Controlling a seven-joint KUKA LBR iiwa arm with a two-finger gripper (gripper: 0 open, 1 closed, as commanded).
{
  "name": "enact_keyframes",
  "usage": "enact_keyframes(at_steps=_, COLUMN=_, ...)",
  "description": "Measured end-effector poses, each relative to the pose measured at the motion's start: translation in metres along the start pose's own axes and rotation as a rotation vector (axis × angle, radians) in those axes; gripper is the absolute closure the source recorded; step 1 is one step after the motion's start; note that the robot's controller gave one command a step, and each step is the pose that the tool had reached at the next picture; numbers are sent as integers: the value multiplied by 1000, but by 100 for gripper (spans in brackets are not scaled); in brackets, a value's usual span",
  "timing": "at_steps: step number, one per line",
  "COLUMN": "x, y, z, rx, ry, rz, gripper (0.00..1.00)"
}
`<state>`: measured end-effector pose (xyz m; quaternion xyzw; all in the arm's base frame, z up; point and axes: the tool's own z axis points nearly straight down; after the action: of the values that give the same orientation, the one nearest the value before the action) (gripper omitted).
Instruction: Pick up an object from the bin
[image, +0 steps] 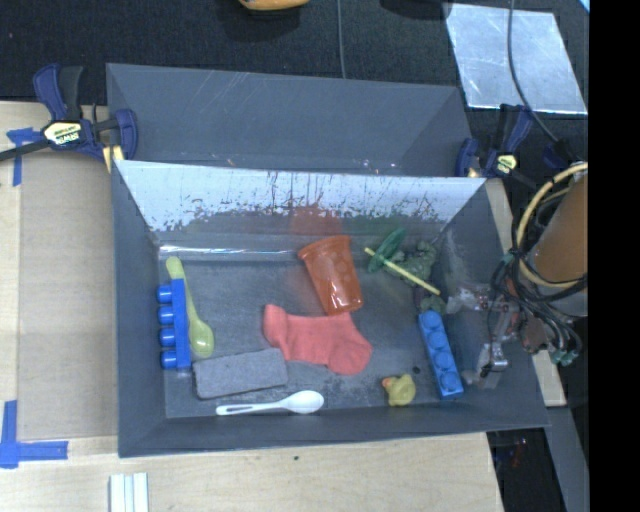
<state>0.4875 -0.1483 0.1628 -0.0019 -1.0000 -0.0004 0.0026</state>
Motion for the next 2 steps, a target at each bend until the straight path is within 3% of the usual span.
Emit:
enact_keyframes(at_steps=1, x=-2, y=1, z=-4, rx=2, ry=-8, rz=-4, gripper=0)
enact_keyframes(at_steps=2, x=-14, y=45, z=39, rx=3, ry=-13, rz=75, gripper=0)
